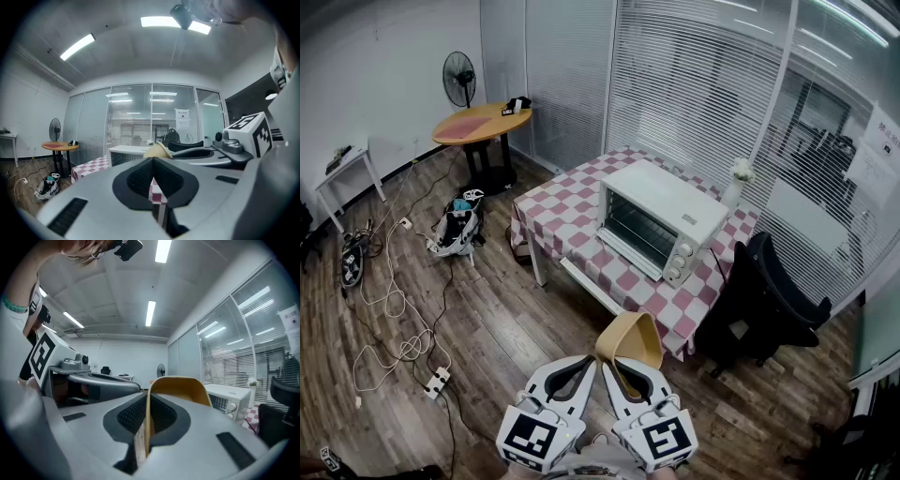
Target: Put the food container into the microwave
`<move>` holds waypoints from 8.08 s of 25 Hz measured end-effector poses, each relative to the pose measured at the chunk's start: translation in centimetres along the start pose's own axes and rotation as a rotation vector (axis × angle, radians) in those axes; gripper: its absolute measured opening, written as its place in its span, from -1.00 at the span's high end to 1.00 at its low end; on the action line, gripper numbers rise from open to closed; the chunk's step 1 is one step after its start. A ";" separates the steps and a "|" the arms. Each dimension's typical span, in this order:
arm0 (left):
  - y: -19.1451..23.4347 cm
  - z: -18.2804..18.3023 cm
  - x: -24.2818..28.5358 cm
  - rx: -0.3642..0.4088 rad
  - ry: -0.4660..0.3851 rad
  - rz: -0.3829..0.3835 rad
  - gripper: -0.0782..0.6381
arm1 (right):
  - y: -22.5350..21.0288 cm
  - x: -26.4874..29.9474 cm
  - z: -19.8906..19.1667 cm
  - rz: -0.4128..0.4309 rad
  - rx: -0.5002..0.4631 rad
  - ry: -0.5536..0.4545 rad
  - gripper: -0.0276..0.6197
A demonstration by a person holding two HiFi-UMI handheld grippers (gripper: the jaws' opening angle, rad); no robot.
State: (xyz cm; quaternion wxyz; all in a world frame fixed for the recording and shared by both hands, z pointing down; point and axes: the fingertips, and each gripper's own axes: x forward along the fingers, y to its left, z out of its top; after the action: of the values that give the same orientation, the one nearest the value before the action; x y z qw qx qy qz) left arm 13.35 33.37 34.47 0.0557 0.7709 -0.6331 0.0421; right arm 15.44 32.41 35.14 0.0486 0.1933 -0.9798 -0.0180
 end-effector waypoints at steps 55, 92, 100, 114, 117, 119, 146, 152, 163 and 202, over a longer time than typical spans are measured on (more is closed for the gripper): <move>19.0 0.4 17.3 -0.025 0.022 -0.183 0.74 | -13.7 21.5 -1.8 -0.159 0.038 0.062 0.89; 29.1 0.6 34.0 -0.025 0.098 -0.178 0.74 | -25.4 33.9 -3.2 -0.088 0.078 0.115 0.89; 29.3 0.5 38.6 0.017 0.142 -0.180 0.74 | -28.9 32.9 -4.1 -0.100 0.110 0.125 0.89; 28.9 1.0 44.0 0.047 0.156 -0.354 0.74 | -30.4 32.9 -5.3 -0.169 0.152 0.168 0.89; 28.7 0.6 44.7 0.058 0.172 -0.432 0.74 | -30.6 33.4 -5.6 -0.237 0.161 0.185 0.89; 28.7 0.5 45.0 0.065 0.177 -0.482 0.74 | -30.6 33.8 -5.8 -0.280 0.173 0.193 0.89; 29.7 -1.7 45.0 0.065 0.256 -0.674 0.74 | -30.1 36.5 -12.4 -0.371 0.206 0.391 0.89; 30.4 -2.2 45.0 0.055 0.273 -0.645 0.74 | -30.9 37.1 -14.7 -0.330 0.182 0.435 0.89; 32.3 -2.5 45.9 0.031 0.284 -0.575 0.74 | -33.0 37.9 -17.3 -0.281 0.116 0.548 0.89; 34.1 -5.0 45.4 -0.047 0.347 -0.463 0.74 | -42.6 41.4 -24.8 -0.307 -0.310 0.748 0.89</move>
State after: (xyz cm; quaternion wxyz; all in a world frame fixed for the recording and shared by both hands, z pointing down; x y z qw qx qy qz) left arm -11.26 -16.54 46.69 0.1894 0.8747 -0.4219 0.1449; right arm -4.10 -23.16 61.16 0.4257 0.3203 -0.8403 -0.1005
